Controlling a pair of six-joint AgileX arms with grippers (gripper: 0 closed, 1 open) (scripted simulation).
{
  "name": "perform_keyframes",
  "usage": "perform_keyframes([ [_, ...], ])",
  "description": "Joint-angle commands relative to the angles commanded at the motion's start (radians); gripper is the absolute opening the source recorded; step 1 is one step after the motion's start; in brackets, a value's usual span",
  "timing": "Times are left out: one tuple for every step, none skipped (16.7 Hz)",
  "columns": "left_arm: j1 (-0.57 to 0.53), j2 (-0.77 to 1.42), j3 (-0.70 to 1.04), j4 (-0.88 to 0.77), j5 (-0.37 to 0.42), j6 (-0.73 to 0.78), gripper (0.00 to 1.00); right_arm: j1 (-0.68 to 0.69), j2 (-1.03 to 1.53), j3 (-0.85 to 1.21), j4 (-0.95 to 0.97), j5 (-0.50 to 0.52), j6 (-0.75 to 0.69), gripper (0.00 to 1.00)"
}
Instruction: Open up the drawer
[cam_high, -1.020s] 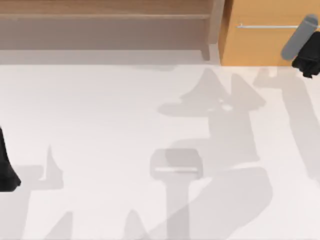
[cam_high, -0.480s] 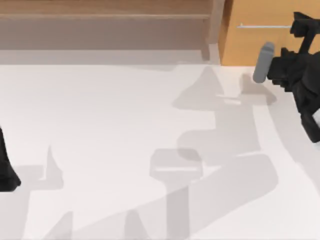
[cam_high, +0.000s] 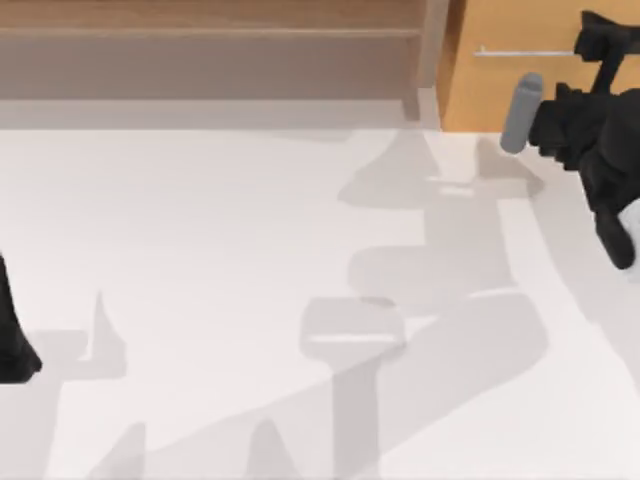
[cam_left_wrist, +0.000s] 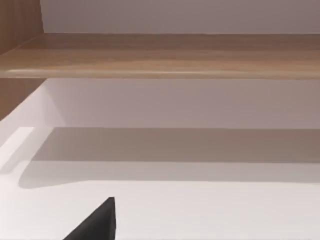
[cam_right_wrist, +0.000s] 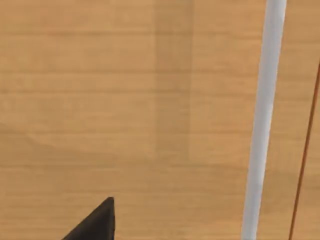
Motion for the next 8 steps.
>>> perform_keyframes([
  [0.000, 0.000, 0.000, 0.000, 0.000, 0.000, 1.00, -0.002, 0.010, 0.020, -0.011, -0.001, 0.000, 1.00],
  [0.000, 0.000, 0.000, 0.000, 0.000, 0.000, 1.00, -0.003, 0.017, 0.036, -0.020, -0.003, 0.000, 1.00],
  [0.000, 0.000, 0.000, 0.000, 0.000, 0.000, 1.00, -0.004, 0.021, 0.045, -0.024, -0.003, 0.000, 1.00],
  [0.000, 0.000, 0.000, 0.000, 0.000, 0.000, 1.00, -0.004, 0.021, 0.045, -0.024, -0.003, 0.000, 1.00],
  [0.000, 0.000, 0.000, 0.000, 0.000, 0.000, 1.00, -0.004, 0.021, 0.045, -0.024, -0.003, 0.000, 1.00],
  [0.000, 0.000, 0.000, 0.000, 0.000, 0.000, 1.00, -0.004, 0.021, 0.045, -0.024, -0.003, 0.000, 1.00],
  [0.000, 0.000, 0.000, 0.000, 0.000, 0.000, 1.00, -0.004, 0.021, 0.045, -0.024, -0.003, 0.000, 0.92],
  [0.000, 0.000, 0.000, 0.000, 0.000, 0.000, 1.00, -0.004, 0.021, 0.045, -0.024, -0.003, 0.000, 0.85],
])
